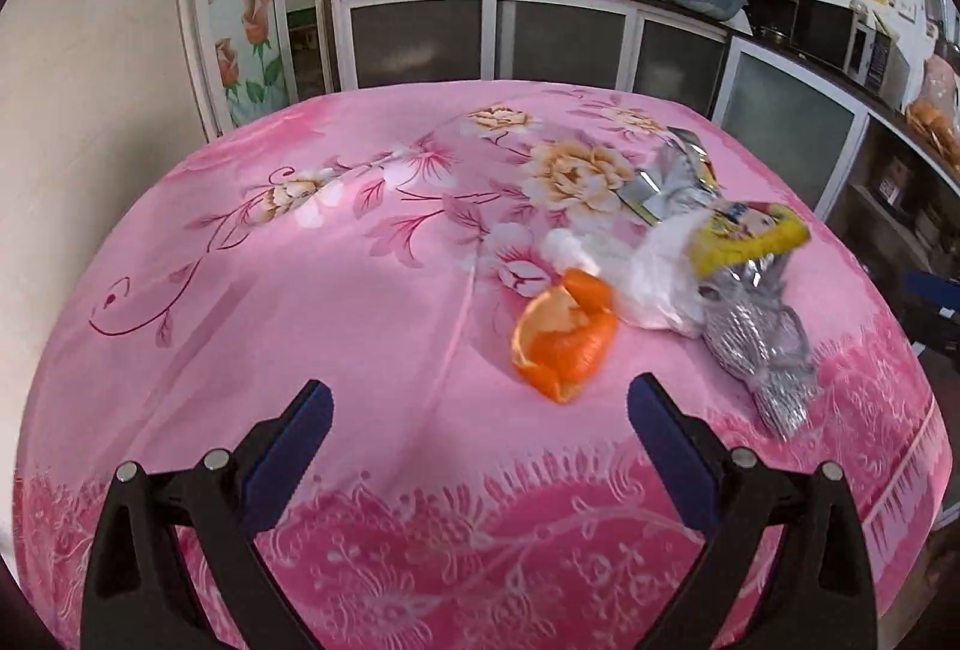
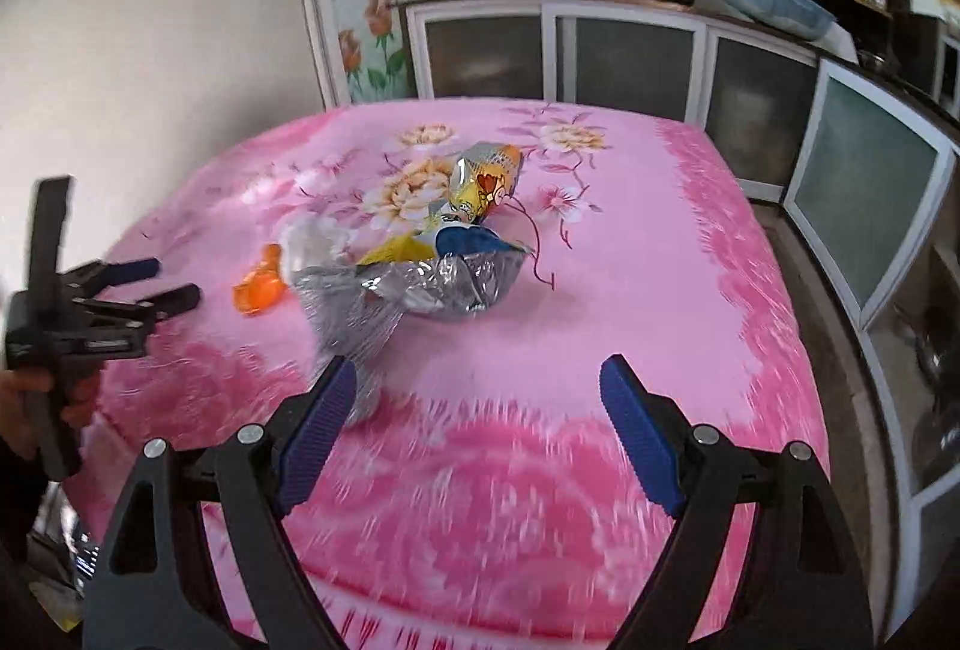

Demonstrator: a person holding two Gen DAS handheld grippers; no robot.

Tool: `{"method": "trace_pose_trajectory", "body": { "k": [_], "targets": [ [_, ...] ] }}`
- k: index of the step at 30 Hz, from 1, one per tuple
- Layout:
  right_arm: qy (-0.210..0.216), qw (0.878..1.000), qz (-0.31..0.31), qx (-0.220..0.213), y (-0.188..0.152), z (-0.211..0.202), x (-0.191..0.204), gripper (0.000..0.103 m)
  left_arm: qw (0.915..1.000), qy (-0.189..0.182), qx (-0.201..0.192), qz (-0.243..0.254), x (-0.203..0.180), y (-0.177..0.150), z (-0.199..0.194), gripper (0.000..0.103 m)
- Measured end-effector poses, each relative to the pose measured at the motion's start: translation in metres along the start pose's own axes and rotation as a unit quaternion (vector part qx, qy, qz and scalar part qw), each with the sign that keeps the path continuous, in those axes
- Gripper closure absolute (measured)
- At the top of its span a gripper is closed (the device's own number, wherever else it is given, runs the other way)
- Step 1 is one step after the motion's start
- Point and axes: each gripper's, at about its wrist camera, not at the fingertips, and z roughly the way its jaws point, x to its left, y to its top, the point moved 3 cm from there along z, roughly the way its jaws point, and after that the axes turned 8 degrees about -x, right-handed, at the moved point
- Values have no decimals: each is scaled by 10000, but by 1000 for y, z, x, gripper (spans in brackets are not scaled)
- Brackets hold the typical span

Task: Collect trash
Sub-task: 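Move both open tools back over the table, then grasp the orange peel with the left tool while the right tool grasps the snack wrappers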

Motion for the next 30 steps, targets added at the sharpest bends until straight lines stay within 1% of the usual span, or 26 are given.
{"method": "trace_pose_trajectory", "body": {
  "k": [3, 6, 9, 18, 25, 30],
  "targets": [
    [-132, 9994, -227, 212, 7, 32, -3, 24, 9999, 23, 93, 96, 1, 2, 12, 8],
    [-172, 9982, -413, 387, 7, 51, -5, 24, 9995, 62, 168, 271, 0, 2, 22, 8],
    [-193, 9969, -581, 487, 9, 66, -5, 24, 9990, 5, 315, 315, -1, -1, 35, 8],
    [-159, 9952, -731, 632, 13, 93, -2, 23, 9982, -134, 529, 261, -2, -1, 54, 8],
    [-104, 9947, -774, 663, 20, 107, 0, 23, 9951, -283, 817, 475, -14, 1, 75, 8],
    [15, 9944, -762, 727, 25, 121, 2, 24, 9936, -352, 929, 544, -20, 9, 94, 8]
  ]
}}
